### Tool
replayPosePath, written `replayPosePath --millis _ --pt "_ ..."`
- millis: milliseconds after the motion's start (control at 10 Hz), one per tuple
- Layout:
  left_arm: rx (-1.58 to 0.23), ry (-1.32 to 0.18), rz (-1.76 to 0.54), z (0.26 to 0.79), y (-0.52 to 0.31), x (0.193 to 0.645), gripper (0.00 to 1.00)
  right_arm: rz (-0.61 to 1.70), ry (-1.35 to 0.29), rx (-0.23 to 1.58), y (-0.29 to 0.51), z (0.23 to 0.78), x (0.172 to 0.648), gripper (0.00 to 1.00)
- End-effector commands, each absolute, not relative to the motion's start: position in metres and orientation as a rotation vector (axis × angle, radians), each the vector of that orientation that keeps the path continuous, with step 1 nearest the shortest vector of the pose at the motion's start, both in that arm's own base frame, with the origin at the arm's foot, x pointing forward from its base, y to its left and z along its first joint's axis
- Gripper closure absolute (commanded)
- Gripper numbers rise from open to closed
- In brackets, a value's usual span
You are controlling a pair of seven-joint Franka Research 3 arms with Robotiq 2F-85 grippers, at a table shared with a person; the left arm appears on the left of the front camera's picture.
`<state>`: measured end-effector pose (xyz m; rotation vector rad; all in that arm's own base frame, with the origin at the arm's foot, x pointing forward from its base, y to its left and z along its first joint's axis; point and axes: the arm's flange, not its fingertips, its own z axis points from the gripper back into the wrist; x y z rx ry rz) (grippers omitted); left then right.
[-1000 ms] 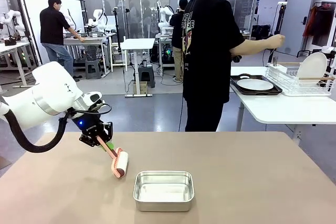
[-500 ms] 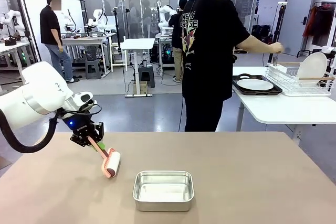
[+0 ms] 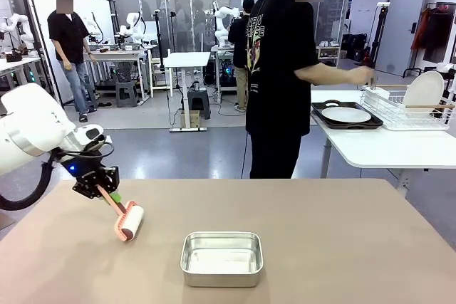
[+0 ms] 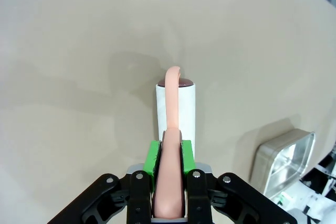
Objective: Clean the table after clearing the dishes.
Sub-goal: When the right (or left) Handle tray is removed, use the right hand (or left hand) to clean the right (or left) side of the table with the Lint Roller.
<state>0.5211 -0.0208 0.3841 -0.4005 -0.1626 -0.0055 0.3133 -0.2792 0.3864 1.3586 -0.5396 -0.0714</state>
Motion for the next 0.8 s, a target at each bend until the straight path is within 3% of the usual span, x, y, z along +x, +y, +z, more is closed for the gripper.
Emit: replayPosePath --millis 0,700 --pt "-0.280 -0.188 -0.003 0.347 0.013 0.516 0.79 -0.069 -0.549 1.365 -0.276 0.389 0.310 0.07" --pt "-0.055 -0.163 0.054 0.343 0.061 0.514 0.79 -0.069 -0.549 1.365 -0.276 0.389 0.310 0.07"
